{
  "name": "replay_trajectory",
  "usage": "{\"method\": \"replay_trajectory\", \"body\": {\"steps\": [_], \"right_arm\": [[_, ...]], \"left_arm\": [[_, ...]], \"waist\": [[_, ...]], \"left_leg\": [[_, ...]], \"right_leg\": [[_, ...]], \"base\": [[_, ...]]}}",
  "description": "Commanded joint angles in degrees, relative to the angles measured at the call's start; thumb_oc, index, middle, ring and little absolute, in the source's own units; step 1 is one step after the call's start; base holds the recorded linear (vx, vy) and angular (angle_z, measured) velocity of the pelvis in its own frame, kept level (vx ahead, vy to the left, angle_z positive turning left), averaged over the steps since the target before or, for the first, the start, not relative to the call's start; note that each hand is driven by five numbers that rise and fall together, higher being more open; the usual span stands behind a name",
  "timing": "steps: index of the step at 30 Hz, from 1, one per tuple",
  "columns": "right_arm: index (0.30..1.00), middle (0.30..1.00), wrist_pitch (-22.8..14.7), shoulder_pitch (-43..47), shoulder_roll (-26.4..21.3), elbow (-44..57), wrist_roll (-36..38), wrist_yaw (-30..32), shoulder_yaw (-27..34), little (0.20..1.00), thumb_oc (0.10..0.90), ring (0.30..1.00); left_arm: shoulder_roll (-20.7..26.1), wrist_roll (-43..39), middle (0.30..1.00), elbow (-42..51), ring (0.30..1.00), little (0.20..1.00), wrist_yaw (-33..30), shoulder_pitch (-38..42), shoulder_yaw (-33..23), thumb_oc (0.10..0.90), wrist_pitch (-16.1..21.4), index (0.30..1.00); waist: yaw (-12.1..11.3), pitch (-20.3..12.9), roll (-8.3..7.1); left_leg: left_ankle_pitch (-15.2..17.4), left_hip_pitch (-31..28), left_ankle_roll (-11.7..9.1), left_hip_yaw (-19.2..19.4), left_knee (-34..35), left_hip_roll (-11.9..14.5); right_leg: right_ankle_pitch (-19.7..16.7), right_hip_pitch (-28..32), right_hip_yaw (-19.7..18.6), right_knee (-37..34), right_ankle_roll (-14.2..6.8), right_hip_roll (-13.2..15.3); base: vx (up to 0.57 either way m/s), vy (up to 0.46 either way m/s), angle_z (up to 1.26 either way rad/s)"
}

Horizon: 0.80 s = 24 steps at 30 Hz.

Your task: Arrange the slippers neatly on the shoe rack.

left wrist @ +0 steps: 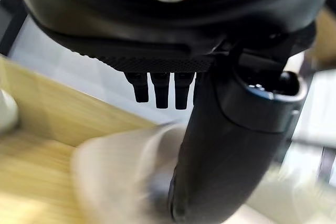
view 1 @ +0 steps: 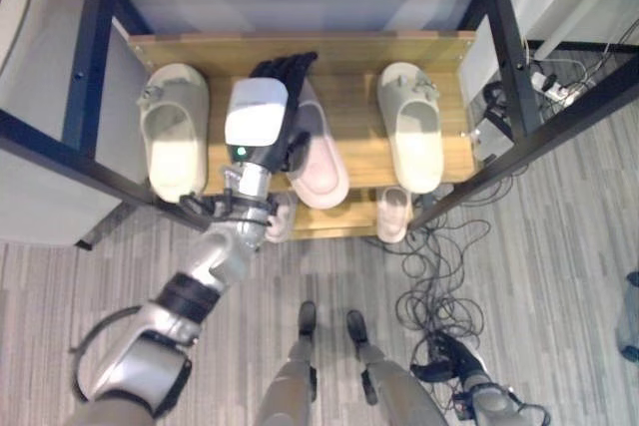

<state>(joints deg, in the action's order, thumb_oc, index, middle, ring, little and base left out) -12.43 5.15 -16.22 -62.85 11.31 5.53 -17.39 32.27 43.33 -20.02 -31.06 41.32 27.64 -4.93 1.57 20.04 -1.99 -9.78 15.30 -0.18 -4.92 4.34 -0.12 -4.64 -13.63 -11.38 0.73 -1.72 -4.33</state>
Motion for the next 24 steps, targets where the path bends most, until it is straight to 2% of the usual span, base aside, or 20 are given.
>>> {"method": "replay_trajectory", "body": {"steps": [1,2,3,4,5,6,10,14,16,17,18,21,22,23,24], "right_arm": [[0.9,0.9,-1.82,-4.44,-3.9,4.03,-0.33,1.15,-1.97,0.9,0.8,0.9],[0.9,0.9,-1.91,-4.42,-3.97,4.07,-0.3,1.16,-1.74,0.9,0.8,0.9],[0.9,0.9,-2.04,-4.71,-4.06,4.24,-0.41,1.2,-1.49,0.9,0.8,0.9],[0.9,0.9,-2.03,-4.71,-4.06,4.26,-0.42,1.2,-1.53,0.9,0.8,0.9],[0.9,0.9,-2.05,-4.96,-3.99,3.87,-0.55,1.1,-1.08,0.9,0.8,0.9],[0.9,0.9,-1.99,-5.26,-3.89,3.87,-0.73,0.96,-0.91,0.9,0.8,0.9],[0.9,0.9,-1.58,-5.37,-3.58,2.89,-0.51,0.68,-0.8,0.9,0.8,0.9],[0.9,0.9,-1.55,-5.06,-3.06,2.69,-0.14,0.57,-0.97,0.9,0.8,0.9],[0.9,0.9,-1.61,-4.87,-2.93,2.82,-0.06,0.6,-1.12,0.9,0.8,0.9],[0.9,0.9,-1.68,-5.07,-2.85,3.59,-0.02,0.69,-1.28,0.9,0.8,0.9],[0.9,0.9,-2.03,-5.41,-2.88,4.13,0.47,1.12,-0.66,0.9,0.8,0.9],[0.9,0.9,-2.37,-6.14,-3.3,3.58,1.23,2.09,1.15,0.9,0.8,0.9],[0.9,0.9,-2.38,-6.28,-3.38,3.61,1.22,2.1,1.11,0.9,0.8,0.9],[0.9,0.9,-2.69,-6.43,-4.0,4.63,1.08,3.02,2.52,0.9,0.8,0.9],[0.9,0.9,-2.67,-6.47,-4.04,4.71,1.06,3.04,2.49,0.9,0.8,0.9]], "left_arm": [[1.99,5.22,0.9,-6.01,0.9,0.9,-3.6,7.81,-1.15,0.8,-4.92,0.9],[2.53,4.86,0.9,-8.21,0.9,0.9,-3.5,7.68,-1.59,0.8,-5.84,0.9],[3.79,4.68,0.766,-8.97,0.766,0.766,-4.46,7.68,-2.74,0.711,-6.56,0.766],[3.83,4.69,0.509,-8.94,0.509,0.509,-4.45,7.63,-2.77,0.54,-6.58,0.509],[4.96,3.24,0.3,-9.35,0.3,0.3,-4.72,6.57,-4.84,0.4,-6.86,0.3],[5.56,2.52,0.3,-8.6,0.3,0.3,-5.06,5.32,-6.74,0.4,-7.05,0.3],[6.3,1.73,0.3,-5.08,0.3,0.3,-5.28,4.81,-8.22,0.4,-6.05,0.3],[5.98,2.42,0.3,6.38,0.3,0.3,-5.22,2.73,-7.94,0.4,-1.1,0.3],[5.58,2.37,0.3,8.17,0.3,0.3,-4.76,1.54,-7.83,0.4,-0.17,0.3],[5.38,2.57,0.3,11.35,0.3,0.3,-5.1,0.32,-8.04,0.4,1.56,0.3],[5.3,2.52,0.3,16.7,0.3,0.3,-5.81,-1.99,-7.45,0.4,4.83,0.3],[4.57,0.23,0.3,23.97,0.3,0.3,-6.13,-6.57,-7.0,0.4,9.93,0.3],[4.61,0.15,0.3,24.5,0.3,0.3,-5.81,-7.07,-7.33,0.4,10.01,0.3],[4.96,-1.2,0.3,27.66,0.3,0.3,-6.47,-10.7,-7.85,0.4,11.45,0.3],[4.98,-1.22,0.3,27.82,0.3,0.3,-6.4,-10.85,-7.99,0.4,11.46,0.3]], "waist": [[1.01,-2.45,-0.68],[1.01,-2.52,-0.67],[1.07,-2.61,-0.75],[1.08,-2.61,-0.77],[0.99,-2.8,-0.81],[0.96,-2.93,-0.82],[0.99,-3.36,-0.8],[0.62,-3.44,-0.76],[0.53,-3.49,-0.79],[0.4,-3.51,-0.83],[0.37,-3.51,-0.91],[0.22,-3.57,-1.12],[0.09,-3.56,-1.07],[-0.48,-2.91,-0.97],[-0.59,-2.87,-1.01]], "left_leg": [[7.05,3.31,1.2,3.91,-5.55,-1.65],[7.16,3.33,1.2,4.0,-5.66,-1.61],[7.44,3.28,1.19,4.24,-5.93,-1.52],[7.47,3.29,1.19,4.27,-5.97,-1.51],[7.72,3.3,1.18,4.43,-6.35,-1.42],[7.85,3.34,1.13,4.56,-6.47,-1.38],[8.01,3.42,1.11,4.55,-6.74,-1.45],[8.37,3.27,1.13,4.41,-7.14,-1.45],[8.55,3.22,1.16,4.43,-7.36,-1.46],[8.77,3.21,1.18,4.45,-7.7,-1.44],[9.28,3.17,1.22,4.5,-8.54,-1.43],[10.64,2.89,1.23,5.07,-10.57,-1.27],[10.9,2.86,1.24,5.22,-10.89,-1.21],[11.98,1.68,1.53,6.26,-11.55,-0.63],[11.64,1.75,1.51,6.45,-11.49,-0.59]], "right_leg": [[1.75,-0.9,6.78,1.0,-2.01,4.07],[1.74,-0.9,6.72,1.03,-2.02,4.04],[1.72,-0.91,6.63,1.11,-2.05,3.98],[1.73,-0.9,6.6,1.12,-2.05,3.97],[1.79,-0.84,6.55,1.18,-2.04,3.99],[1.83,-0.86,6.54,1.12,-2.0,3.98],[1.86,-0.67,6.68,0.99,-1.97,4.0],[2.01,-0.31,6.88,1.07,-1.95,4.02],[2.06,-0.23,6.85,1.18,-1.93,3.98],[2.2,-0.14,6.81,1.38,-1.88,3.91],[2.49,-0.07,6.68,1.98,-1.77,3.74],[3.14,-0.05,6.66,3.62,-1.84,3.58],[3.24,0.0,6.51,3.77,-1.85,3.53],[3.57,-0.08,7.22,7.41,-3.21,3.1],[3.36,-0.3,7.05,7.56,-3.21,3.07]], "base": [[0.0,0.001,-0.03],[0.01,0.001,-0.05],[0.01,0.001,-0.06],[0.02,0.003,-0.1],[0.01,0.009,-0.26],[0.02,0.012,-0.33],[0.01,-0.003,-0.14],[0.0,0.0,0.0],[0.0,0.0,0.0],[0.0,0.0,0.0],[0.0,0.0,0.0],[0.0,0.0,-0.02],[-0.03,0.009,-0.1],[-0.04,0.009,-0.12],[-0.04,-0.024,-0.24]]}}
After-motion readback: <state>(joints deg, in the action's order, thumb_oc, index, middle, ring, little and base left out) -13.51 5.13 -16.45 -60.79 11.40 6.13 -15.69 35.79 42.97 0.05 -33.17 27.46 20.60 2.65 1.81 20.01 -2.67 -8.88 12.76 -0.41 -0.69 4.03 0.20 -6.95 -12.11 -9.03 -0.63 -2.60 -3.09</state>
